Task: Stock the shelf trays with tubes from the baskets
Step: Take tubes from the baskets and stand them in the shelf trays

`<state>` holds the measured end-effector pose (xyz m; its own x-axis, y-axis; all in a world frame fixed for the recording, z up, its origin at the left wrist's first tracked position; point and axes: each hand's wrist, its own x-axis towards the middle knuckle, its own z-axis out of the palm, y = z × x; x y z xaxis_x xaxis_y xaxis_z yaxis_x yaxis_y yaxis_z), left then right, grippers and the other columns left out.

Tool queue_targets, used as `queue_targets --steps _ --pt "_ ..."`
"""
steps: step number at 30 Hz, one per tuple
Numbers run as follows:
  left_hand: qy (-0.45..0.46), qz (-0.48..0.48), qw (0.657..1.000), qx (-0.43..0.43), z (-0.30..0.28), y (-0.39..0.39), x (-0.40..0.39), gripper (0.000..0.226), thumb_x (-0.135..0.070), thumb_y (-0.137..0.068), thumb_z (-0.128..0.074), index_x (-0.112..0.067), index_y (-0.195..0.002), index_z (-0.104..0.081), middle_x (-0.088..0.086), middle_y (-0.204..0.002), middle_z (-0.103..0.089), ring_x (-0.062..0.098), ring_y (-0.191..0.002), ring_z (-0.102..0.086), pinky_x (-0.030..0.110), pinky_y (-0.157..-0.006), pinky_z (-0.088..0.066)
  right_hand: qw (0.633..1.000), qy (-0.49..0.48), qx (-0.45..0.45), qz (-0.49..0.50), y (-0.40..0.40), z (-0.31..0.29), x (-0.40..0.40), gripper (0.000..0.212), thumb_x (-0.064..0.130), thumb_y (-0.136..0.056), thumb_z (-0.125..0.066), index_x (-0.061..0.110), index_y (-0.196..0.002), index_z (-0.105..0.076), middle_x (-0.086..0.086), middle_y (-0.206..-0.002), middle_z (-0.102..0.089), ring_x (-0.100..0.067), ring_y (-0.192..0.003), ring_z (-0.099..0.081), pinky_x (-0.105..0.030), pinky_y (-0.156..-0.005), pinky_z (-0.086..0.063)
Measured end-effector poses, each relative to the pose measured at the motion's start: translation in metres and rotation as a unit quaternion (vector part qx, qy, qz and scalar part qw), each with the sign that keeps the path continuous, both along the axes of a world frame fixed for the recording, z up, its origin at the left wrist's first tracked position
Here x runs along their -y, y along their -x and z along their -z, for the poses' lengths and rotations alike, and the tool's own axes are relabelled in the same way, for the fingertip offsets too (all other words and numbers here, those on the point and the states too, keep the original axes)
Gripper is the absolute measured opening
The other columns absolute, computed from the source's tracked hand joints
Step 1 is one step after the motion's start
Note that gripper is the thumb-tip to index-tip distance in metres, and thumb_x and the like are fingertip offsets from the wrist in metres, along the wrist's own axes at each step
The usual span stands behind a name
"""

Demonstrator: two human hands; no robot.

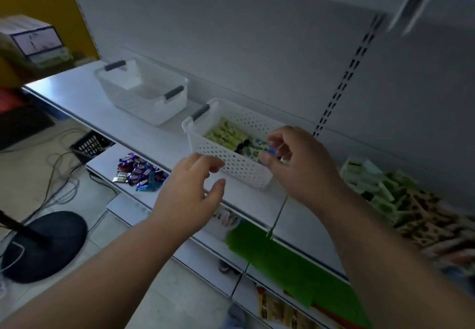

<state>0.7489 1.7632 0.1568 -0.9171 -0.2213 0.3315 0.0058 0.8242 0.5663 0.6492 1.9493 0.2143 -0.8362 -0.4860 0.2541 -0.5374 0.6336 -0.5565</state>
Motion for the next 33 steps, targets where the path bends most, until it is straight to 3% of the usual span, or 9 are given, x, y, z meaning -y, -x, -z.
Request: queue_targets --steps 5,12,14,18,21,26,29,33 --pt "-0.003 0.023 1.0 -0.005 -0.009 0.032 0.04 0.026 -0.03 -0.089 -0.06 -0.026 -0.114 -0.059 -0.014 -0.105 -0.055 0.004 -0.095 -0.051 0.026 -0.084 -0.046 0.999 -0.027 0.02 0.011 0.05 0.009 0.034 0.014 0.028 -0.088 -0.066 0.026 -0.098 -0.056 0.008 -0.092 -0.058 -0.009 -0.081 -0.055 -0.024 -0.072 -0.045" --pt "-0.021 0.131 0.99 -0.037 -0.011 0.101 0.106 0.024 -0.029 -0.086 -0.059 -0.027 -0.11 -0.06 -0.011 -0.101 -0.057 0.009 -0.093 -0.056 0.033 -0.078 -0.052 0.987 -0.137 0.083 -0.003 0.099 0.028 0.099 0.029 0.03 -0.085 -0.07 0.022 -0.112 -0.065 0.006 -0.097 -0.063 -0.011 -0.089 -0.06 -0.028 -0.078 -0.05" --pt "-0.03 0.153 0.987 -0.03 -0.011 0.116 0.125 0.022 -0.024 -0.087 -0.063 -0.027 -0.109 -0.06 -0.013 -0.099 -0.056 0.007 -0.092 -0.055 0.028 -0.078 -0.05 0.975 -0.201 0.097 -0.015 0.106 0.035 0.12 0.03 0.031 -0.086 -0.067 0.022 -0.115 -0.064 0.005 -0.1 -0.063 -0.014 -0.091 -0.059 -0.028 -0.078 -0.049" --pt "-0.017 0.205 0.978 -0.041 -0.012 0.137 0.156 0.019 -0.02 -0.087 -0.062 -0.025 -0.106 -0.061 -0.015 -0.098 -0.055 0.002 -0.09 -0.053 0.017 -0.08 -0.044 0.941 -0.32 0.103 -0.024 0.115 0.044 0.151 0.019 0.029 -0.09 -0.06 0.011 -0.097 -0.063 -0.004 -0.091 -0.064 -0.022 -0.084 -0.058 -0.029 -0.064 -0.038" --pt "-0.018 0.232 0.971 -0.044 -0.012 0.147 0.165 0.018 -0.023 -0.088 -0.06 -0.024 -0.105 -0.062 -0.016 -0.097 -0.055 0.001 -0.09 -0.052 0.018 -0.079 -0.044 0.916 -0.381 0.128 0.0 0.117 0.049 0.161 0.022 0.028 -0.092 -0.056 0.008 -0.098 -0.062 -0.006 -0.098 -0.063 -0.021 -0.083 -0.055 -0.028 -0.068 -0.038" --pt "-0.035 0.26 0.964 -0.045 -0.009 0.158 0.168 0.021 -0.024 -0.087 -0.059 -0.022 -0.108 -0.062 -0.015 -0.096 -0.056 0.003 -0.088 -0.054 0.024 -0.077 -0.049 0.896 -0.403 0.179 0.043 0.121 0.058 0.176 0.02 0.01 -0.093 -0.045 0.005 -0.102 -0.063 -0.009 -0.103 -0.063 -0.019 -0.078 -0.05 -0.028 -0.07 -0.039" --pt "-0.023 0.283 0.958 -0.033 -0.008 0.162 0.167 0.022 -0.021 -0.088 -0.062 -0.024 -0.109 -0.062 -0.017 -0.097 -0.055 0.003 -0.089 -0.053 0.018 -0.077 -0.047 0.892 -0.403 0.196 0.053 0.12 0.049 0.177 0.018 0.011 -0.091 -0.052 0.003 -0.104 -0.062 -0.01 -0.097 -0.061 -0.021 -0.079 -0.052 -0.029 -0.069 -0.042" --pt "-0.023 0.298 0.954 -0.029 -0.01 0.17 0.168 0.023 -0.018 -0.086 -0.064 -0.024 -0.108 -0.062 -0.016 -0.097 -0.055 0.005 -0.089 -0.054 0.018 -0.078 -0.046 0.926 -0.31 0.172 0.132 0.115 0.03 0.147 0.014 0.02 -0.079 -0.065 0.013 -0.07 -0.057 -0.002 -0.06 -0.048 -0.017 -0.053 -0.047 -0.024 -0.05 -0.033"
